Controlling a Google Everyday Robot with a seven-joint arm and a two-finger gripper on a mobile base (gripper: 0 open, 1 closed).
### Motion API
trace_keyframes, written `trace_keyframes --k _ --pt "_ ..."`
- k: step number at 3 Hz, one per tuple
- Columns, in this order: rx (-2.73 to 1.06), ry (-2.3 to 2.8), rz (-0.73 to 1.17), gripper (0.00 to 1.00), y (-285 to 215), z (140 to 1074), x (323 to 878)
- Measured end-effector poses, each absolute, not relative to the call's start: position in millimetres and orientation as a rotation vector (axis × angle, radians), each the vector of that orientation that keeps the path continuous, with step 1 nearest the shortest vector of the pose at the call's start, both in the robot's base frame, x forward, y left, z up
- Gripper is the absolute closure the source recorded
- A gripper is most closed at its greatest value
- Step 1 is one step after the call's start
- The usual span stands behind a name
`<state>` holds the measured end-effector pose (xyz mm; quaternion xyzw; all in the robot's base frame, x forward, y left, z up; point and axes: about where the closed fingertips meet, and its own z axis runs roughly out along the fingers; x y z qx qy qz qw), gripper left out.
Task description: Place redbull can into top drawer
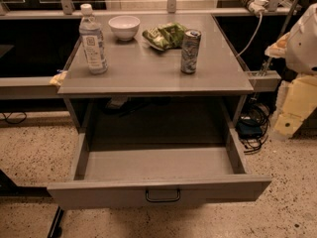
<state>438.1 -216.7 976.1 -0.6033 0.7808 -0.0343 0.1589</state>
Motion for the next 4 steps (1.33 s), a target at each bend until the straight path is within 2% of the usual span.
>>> trace_keyframes --k 2,4 --pt "-1.707 2.214 -0.097 0.00 -216.9 978.7 445.5" --pt "-1.603 2.127 -0.046 0.00 -211.6 971.1 521.0"
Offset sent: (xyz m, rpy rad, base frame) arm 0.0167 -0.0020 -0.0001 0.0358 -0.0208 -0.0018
